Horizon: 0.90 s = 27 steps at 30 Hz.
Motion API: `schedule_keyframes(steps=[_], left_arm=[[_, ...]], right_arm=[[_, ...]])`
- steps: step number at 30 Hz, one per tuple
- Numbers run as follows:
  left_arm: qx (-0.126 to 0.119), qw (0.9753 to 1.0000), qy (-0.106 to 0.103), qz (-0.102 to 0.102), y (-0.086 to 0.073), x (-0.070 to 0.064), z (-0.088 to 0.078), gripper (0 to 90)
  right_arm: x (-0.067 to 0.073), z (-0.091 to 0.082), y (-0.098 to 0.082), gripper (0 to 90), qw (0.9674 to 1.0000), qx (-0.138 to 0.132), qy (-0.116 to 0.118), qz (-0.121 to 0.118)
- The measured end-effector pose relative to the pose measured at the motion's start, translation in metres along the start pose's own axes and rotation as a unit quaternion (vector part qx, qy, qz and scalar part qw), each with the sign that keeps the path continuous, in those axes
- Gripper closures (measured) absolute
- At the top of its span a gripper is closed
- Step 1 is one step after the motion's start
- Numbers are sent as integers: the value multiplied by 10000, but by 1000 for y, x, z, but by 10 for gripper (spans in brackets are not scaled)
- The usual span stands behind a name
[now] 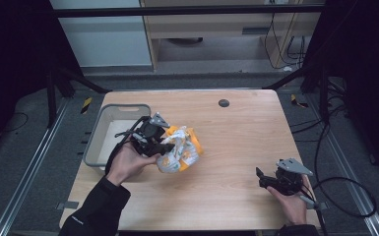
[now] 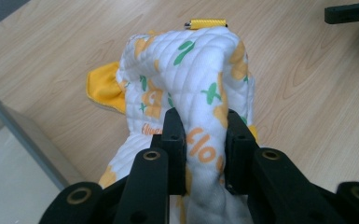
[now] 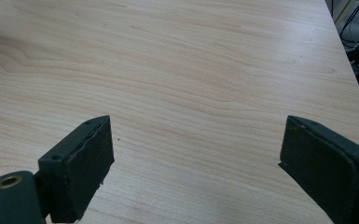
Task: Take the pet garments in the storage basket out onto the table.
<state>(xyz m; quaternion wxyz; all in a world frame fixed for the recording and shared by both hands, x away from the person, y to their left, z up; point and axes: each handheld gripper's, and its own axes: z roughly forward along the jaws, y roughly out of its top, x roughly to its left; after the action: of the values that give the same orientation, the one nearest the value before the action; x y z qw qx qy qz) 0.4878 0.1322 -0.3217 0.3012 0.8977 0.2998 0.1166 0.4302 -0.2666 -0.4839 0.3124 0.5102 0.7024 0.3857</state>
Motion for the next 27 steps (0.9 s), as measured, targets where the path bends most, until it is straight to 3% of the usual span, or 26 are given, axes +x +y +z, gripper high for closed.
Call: schedule_keyframes(steps=[11, 27], left_arm=[[113, 9997, -180, 141, -1, -14, 25, 742], [245, 9984, -330, 397, -3, -28, 46, 743]], right_arm=[[0, 0, 0, 96, 10000, -5, 1, -3], [0, 0, 0, 95, 10000, -4, 5, -13]])
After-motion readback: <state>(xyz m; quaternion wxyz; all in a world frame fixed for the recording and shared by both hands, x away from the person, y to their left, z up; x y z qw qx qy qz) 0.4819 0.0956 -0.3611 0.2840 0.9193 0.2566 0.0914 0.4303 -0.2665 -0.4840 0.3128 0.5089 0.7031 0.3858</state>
